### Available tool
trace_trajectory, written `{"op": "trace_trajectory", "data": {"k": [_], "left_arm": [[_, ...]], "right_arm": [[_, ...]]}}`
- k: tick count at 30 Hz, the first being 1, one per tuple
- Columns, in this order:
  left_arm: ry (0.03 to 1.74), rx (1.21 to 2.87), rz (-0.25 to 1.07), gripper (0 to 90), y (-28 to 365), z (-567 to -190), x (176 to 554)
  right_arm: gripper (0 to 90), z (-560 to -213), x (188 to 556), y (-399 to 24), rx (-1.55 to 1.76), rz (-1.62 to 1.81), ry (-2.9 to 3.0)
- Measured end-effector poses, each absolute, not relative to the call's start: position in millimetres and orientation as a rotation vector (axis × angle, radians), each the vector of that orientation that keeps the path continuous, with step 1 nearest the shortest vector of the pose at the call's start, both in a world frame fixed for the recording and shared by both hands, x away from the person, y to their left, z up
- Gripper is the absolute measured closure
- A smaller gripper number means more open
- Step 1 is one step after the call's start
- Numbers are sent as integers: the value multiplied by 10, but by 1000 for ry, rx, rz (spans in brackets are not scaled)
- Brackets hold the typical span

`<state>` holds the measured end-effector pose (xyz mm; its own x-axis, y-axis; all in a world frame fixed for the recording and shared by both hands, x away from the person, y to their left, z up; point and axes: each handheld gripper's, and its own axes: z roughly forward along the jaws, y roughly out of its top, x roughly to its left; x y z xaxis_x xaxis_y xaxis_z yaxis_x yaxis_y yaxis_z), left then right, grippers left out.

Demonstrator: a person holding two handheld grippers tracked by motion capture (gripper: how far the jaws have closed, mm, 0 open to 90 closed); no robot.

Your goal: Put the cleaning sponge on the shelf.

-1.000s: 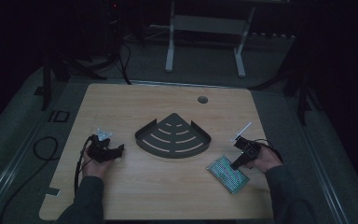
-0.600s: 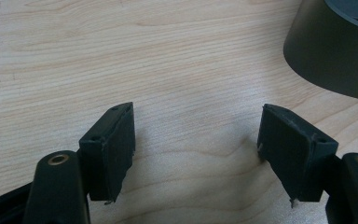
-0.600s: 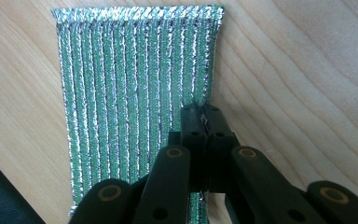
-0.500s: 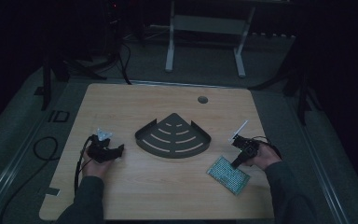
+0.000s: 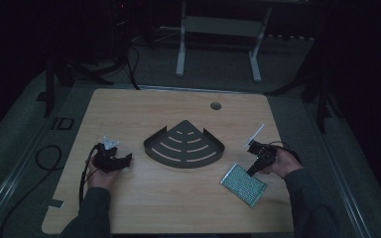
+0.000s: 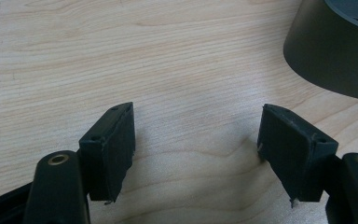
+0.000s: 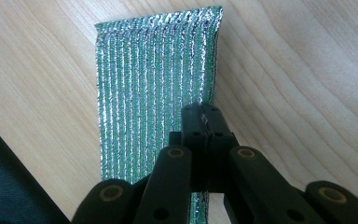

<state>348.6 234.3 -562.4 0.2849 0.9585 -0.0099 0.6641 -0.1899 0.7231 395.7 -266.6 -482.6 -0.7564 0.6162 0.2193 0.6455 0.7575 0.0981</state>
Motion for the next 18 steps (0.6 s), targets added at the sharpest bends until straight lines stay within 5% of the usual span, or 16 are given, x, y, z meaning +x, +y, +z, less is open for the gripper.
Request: {"op": "trace_trajectory", "data": {"k": [18], "left_arm": [[1450, 1936, 609, 282, 2344, -5624, 3486]], "right_arm": [[898, -4587, 4013, -2635, -1021, -300, -2818]]}}
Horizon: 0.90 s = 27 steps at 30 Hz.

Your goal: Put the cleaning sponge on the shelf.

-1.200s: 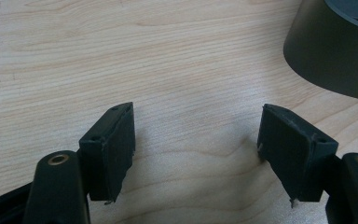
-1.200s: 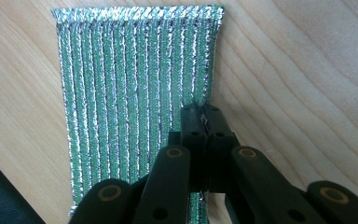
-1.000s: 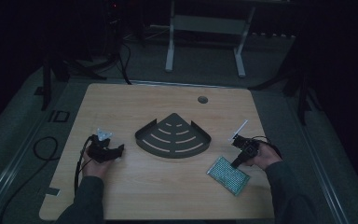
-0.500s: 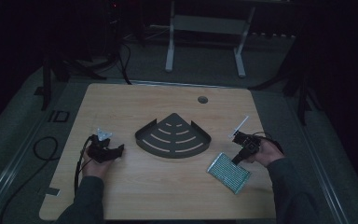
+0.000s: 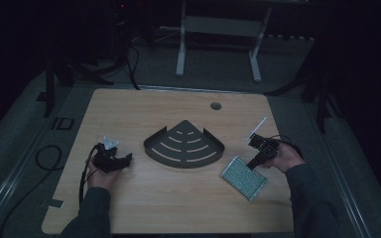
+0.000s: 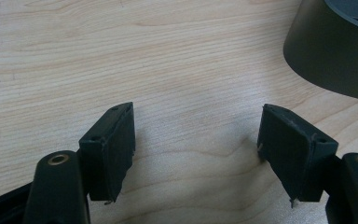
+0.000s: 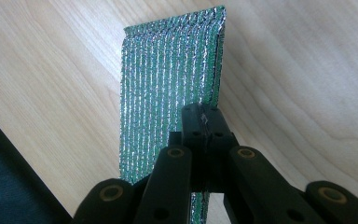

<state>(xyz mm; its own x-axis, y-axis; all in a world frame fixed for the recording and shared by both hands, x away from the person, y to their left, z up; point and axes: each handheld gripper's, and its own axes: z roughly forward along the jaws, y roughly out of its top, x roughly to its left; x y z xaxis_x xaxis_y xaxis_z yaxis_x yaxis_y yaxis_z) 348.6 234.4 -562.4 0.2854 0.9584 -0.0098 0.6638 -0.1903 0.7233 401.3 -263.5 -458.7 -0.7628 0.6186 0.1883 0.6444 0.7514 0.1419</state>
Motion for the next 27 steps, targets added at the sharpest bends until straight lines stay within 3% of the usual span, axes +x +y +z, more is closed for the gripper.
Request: {"op": "trace_trajectory", "data": {"k": [27], "left_arm": [[1450, 1938, 608, 282, 2344, -5623, 3486]], "right_arm": [[898, -4267, 4151, -2555, -1029, -363, -2864]]}}
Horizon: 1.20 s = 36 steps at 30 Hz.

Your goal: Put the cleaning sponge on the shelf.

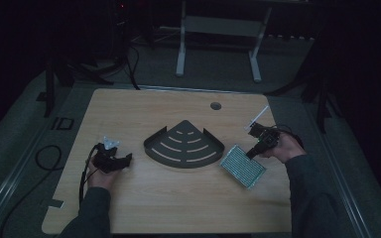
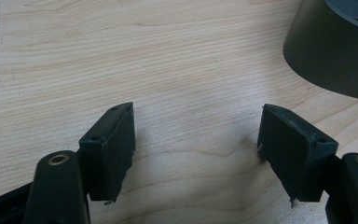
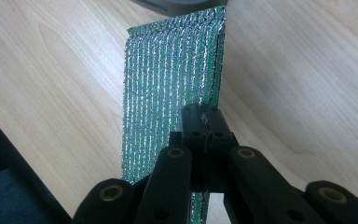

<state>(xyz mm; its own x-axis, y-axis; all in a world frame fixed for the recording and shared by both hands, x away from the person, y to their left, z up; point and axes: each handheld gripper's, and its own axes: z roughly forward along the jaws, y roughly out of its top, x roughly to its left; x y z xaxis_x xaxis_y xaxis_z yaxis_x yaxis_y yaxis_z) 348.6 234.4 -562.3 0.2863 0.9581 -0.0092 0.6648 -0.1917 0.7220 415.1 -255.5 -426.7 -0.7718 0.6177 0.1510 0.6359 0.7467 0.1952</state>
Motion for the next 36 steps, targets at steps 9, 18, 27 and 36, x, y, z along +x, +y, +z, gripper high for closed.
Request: {"op": "trace_trajectory", "data": {"k": [9, 18, 27, 36], "left_arm": [[1449, 1937, 608, 282, 2344, -5624, 3488], [1449, 1937, 608, 282, 2344, -5624, 3487], [1448, 1940, 609, 282, 2346, -5623, 3487], [1447, 1940, 609, 282, 2345, -5623, 3488]], "right_arm": [[897, -4165, 4221, -2476, -1035, -361, -2879], [898, -4097, 4268, -2437, -1033, -378, -2894], [897, -4011, 4326, -2396, -1032, -406, -2897], [897, -3937, 4383, -2328, -1029, -435, -2901]]}}
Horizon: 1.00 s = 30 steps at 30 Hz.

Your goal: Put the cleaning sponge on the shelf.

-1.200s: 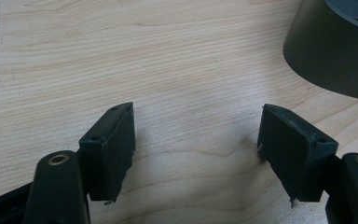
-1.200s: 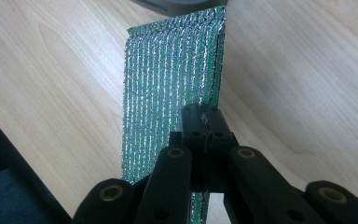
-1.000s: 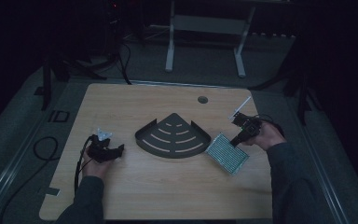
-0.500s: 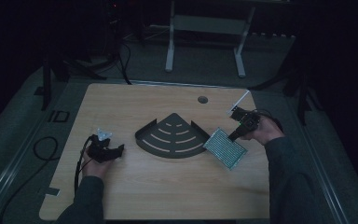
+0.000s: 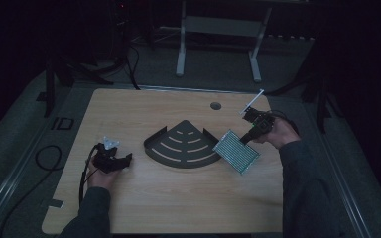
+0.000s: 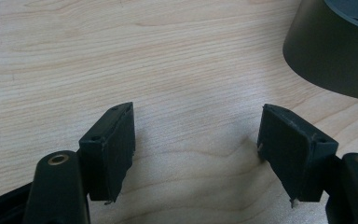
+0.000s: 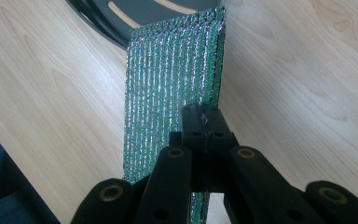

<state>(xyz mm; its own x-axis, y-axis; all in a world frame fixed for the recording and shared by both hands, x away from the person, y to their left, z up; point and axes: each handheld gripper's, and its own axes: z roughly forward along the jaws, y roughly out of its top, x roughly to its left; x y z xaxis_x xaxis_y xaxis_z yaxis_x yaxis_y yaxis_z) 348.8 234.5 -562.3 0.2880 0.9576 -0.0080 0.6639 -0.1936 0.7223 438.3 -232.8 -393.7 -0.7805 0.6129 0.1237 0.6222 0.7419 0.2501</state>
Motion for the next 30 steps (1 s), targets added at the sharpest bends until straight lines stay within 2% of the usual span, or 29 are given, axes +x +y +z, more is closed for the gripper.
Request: {"op": "trace_trajectory", "data": {"k": [30], "left_arm": [[1447, 1938, 607, 282, 2344, -5624, 3488]], "right_arm": [[898, -3955, 4664, -2014, -1043, -527, -2878]]}}
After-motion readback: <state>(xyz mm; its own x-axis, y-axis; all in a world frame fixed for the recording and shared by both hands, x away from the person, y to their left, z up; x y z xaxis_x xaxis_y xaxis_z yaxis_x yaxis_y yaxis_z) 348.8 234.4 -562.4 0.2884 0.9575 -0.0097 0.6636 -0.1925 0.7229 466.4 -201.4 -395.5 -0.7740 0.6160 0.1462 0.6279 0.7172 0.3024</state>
